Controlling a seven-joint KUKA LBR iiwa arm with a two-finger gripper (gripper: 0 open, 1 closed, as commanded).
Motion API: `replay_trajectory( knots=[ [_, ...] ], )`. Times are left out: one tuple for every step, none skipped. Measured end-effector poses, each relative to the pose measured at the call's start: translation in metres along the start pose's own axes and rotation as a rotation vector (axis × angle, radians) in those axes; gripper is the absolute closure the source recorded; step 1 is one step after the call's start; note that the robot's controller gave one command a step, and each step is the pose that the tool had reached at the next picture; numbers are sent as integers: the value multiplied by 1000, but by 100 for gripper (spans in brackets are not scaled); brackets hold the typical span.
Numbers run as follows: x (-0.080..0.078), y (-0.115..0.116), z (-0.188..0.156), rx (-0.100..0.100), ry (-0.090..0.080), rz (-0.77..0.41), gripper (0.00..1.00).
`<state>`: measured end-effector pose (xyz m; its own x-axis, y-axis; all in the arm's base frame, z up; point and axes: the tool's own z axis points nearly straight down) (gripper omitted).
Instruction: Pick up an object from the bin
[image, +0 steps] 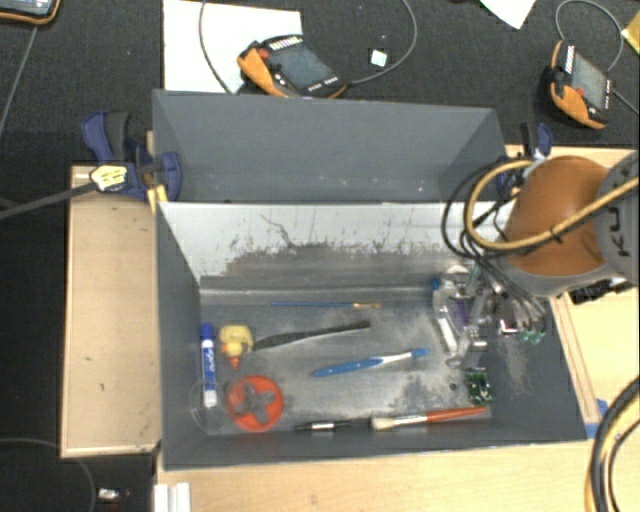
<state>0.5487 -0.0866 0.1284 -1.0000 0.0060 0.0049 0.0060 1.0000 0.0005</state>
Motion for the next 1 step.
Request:
replay_trajectory(
  knots=[
    [-2, 1, -4, 1, -8, -5, 0]
  ],
)
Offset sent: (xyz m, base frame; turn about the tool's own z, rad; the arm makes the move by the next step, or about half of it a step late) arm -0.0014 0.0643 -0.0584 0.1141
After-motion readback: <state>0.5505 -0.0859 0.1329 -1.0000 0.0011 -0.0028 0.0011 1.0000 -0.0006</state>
